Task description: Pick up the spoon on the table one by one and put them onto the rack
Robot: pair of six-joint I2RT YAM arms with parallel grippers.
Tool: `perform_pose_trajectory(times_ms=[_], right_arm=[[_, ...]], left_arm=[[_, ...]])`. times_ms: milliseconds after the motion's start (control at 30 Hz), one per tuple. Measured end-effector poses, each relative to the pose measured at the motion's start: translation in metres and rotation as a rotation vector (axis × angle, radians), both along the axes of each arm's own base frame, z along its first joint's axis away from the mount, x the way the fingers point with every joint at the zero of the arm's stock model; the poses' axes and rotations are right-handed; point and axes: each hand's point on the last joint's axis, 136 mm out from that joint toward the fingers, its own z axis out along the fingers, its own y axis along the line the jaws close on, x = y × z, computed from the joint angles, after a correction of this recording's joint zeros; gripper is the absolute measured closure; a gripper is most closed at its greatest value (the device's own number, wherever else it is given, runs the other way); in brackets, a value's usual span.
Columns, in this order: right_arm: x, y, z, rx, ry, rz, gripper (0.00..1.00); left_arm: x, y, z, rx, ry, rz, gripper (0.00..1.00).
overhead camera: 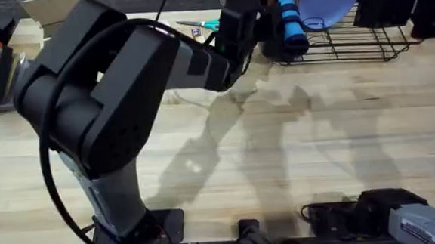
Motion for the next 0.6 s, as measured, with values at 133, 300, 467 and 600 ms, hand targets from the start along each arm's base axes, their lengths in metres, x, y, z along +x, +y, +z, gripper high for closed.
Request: perform_pose_trajectory(times_ms=[133,300,467,600], right_arm=[[0.000,0.000,0.000,0.000,0.000,0.000,0.006],[0.000,0.000,0.000,0.000,0.000,0.000,0.006],[0.000,0.000,0.000,0.000,0.000,0.000,0.006],[0.000,0.000,0.000,0.000,0.000,0.000,0.006]], left_arm=[[-0.001,0.000,-0.011,0.027,0.034,-0.004,0.956],[-0.004,-0.003,-0.012,0.029,0.039,-0.025,0.960],[-0.004,-0.004,-0.012,0.030,0.038,-0.034,0.942],[-0.005,-0.005,-0.012,0.041,0.034,-0.042,0.857]])
